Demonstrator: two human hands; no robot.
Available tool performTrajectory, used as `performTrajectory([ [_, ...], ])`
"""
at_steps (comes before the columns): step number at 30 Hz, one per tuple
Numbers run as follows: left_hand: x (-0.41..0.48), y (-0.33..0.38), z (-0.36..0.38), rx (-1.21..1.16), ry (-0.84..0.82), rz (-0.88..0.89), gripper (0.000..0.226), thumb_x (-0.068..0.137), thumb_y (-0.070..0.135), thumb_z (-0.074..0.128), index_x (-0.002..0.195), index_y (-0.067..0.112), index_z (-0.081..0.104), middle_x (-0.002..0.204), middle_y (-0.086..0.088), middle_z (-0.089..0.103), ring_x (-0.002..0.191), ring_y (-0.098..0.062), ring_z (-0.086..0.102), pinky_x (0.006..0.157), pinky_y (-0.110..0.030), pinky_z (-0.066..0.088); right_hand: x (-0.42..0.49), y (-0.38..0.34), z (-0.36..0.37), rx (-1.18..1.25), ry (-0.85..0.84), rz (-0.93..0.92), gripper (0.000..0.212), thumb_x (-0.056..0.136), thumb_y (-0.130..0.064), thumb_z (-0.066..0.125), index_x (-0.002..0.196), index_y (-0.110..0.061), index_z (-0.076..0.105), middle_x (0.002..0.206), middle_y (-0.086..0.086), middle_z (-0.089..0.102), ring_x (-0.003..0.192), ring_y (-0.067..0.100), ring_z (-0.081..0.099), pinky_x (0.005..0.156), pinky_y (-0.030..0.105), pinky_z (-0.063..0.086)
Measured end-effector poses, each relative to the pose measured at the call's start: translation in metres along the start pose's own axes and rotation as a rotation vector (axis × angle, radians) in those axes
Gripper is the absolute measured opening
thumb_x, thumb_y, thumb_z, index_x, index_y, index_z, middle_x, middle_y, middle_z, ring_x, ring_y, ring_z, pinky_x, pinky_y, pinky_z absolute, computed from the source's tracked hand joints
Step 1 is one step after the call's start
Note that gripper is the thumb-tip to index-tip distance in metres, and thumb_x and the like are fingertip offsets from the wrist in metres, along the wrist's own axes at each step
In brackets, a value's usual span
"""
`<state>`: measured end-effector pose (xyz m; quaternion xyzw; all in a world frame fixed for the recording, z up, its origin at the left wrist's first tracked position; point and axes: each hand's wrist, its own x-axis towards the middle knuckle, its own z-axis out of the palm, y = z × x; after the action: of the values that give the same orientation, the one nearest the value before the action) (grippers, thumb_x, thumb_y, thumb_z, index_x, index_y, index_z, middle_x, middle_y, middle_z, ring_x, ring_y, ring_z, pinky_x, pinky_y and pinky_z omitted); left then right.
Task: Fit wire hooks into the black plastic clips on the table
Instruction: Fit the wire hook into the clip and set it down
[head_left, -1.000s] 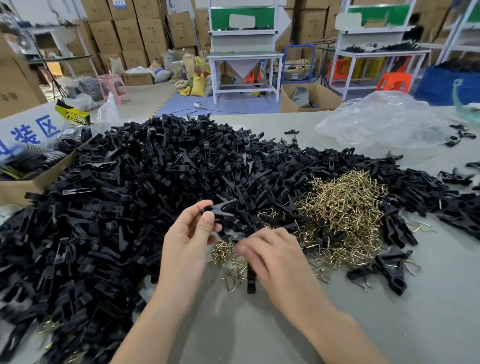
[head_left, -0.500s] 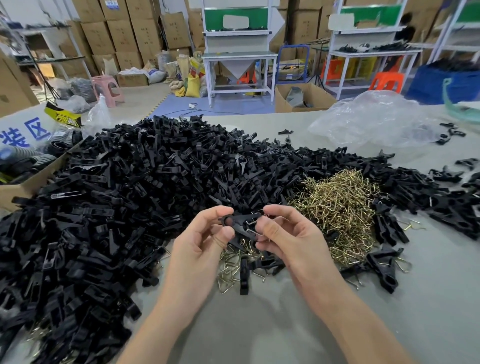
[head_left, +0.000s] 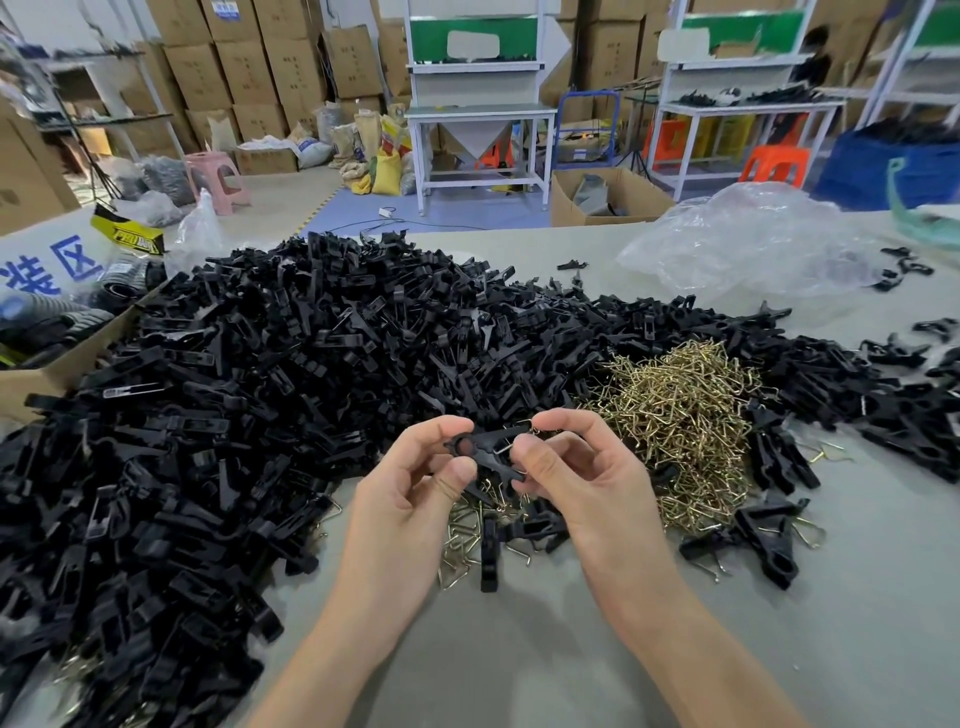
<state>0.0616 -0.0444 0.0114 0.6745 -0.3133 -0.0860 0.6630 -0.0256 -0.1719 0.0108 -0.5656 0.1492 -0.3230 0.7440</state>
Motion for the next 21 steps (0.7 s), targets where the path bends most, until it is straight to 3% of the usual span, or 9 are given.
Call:
performTrajectory([
  [5, 0.0007, -0.0015, -0.0006, 0.009, 0.002, 0.008, 0.033, 0.092, 0.015, 0.065, 0.102, 0.046, 0.068, 0.086, 0.002, 0.070, 0.075, 0.000, 0.061, 0.071, -0.010, 0.047, 0.0001, 0.0006, 0.0011, 0.027, -0.004, 0.015, 0.017, 0.074, -0.025, 0.077, 0.090, -0.025, 0.073, 0.075, 0.005, 0.064, 0.075, 0.011, 0.065, 0.071, 0.021, 0.056],
  [12, 0.0027, -0.0031, -0.0060, 0.006, 0.038, 0.020, 0.024, 0.085, 0.036, 0.060, 0.105, 0.047, 0.067, 0.084, 0.000, 0.069, 0.075, -0.005, 0.061, 0.072, -0.013, 0.050, 0.0009, -0.0028, 0.0003, 0.114, 0.005, 0.041, 0.014, 0.071, -0.024, 0.079, 0.085, -0.028, 0.076, 0.075, 0.006, 0.068, 0.072, 0.015, 0.070, 0.072, 0.023, 0.057],
  [21, -0.0009, -0.0052, -0.0007, 0.030, -0.003, 0.009, 0.035, 0.094, 0.014, 0.064, 0.102, 0.049, 0.066, 0.087, -0.002, 0.069, 0.074, -0.003, 0.060, 0.070, -0.013, 0.048, 0.0005, 0.0001, 0.0013, 0.160, -0.001, 0.043, 0.018, 0.064, -0.033, 0.081, 0.082, -0.031, 0.076, 0.078, 0.003, 0.073, 0.081, 0.013, 0.071, 0.070, 0.021, 0.056],
])
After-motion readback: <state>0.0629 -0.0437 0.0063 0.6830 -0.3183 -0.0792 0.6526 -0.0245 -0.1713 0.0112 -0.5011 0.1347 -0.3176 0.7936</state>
